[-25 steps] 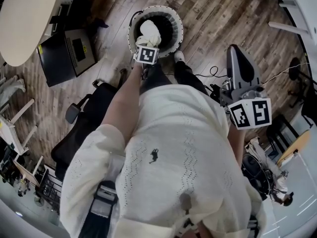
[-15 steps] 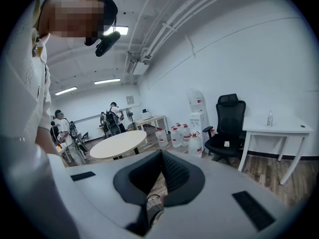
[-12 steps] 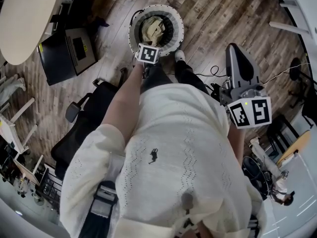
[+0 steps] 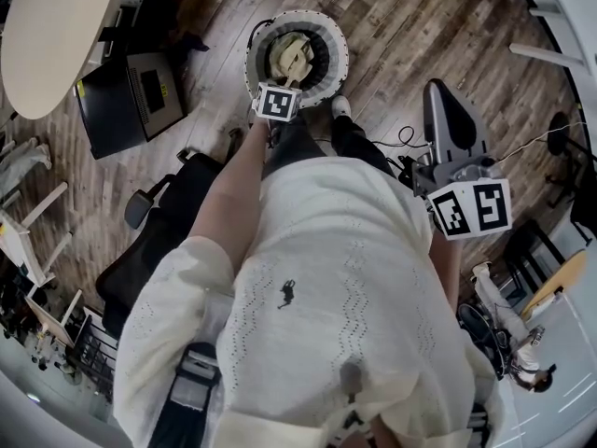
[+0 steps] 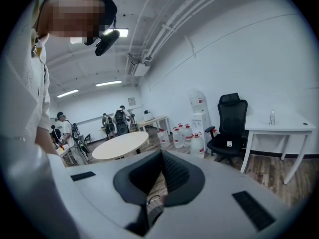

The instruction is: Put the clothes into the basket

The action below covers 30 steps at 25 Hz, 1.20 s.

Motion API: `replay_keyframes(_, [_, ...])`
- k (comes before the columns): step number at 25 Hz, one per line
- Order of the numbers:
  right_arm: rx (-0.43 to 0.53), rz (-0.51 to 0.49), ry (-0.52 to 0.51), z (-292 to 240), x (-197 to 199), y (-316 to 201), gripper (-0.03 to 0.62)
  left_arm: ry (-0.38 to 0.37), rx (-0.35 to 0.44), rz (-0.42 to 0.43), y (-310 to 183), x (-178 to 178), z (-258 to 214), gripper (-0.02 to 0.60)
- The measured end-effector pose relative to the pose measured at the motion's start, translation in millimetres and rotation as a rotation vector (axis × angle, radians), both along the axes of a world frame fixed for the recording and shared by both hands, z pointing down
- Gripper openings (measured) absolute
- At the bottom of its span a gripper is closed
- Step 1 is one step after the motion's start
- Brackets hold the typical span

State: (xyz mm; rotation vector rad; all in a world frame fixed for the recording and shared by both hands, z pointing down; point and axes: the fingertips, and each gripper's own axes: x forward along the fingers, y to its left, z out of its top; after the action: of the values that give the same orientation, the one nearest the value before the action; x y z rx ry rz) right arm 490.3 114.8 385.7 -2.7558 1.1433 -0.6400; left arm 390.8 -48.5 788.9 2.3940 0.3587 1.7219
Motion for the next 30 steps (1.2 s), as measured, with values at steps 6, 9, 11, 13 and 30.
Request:
replay_keyframes(6, [0.010,-0.031,0.003,-1,-6,0,0.008,0.069,-0.024,-0.017,4,7,-22,0.042])
replay_keyframes(9, [0.018,-0.048,0.006,-1,-8,1,0.008,0.100,0.008,-0.005,5,8,-33,0.028])
replay_keyframes(11, [0.022,-0.058,0.007,-2,-9,4,0.008,0.120,0.028,-0.002,6,8,-38,0.023])
replay_keyframes(13, [0.024,-0.068,0.009,-3,-9,6,0.008,0.140,0.037,-0.005,8,7,-43,0.021])
replay_keyframes(30, [0.057,-0.185,-0.001,0,-26,15,0.008,0.419,0.000,-0.134,34,3,-160,0.021])
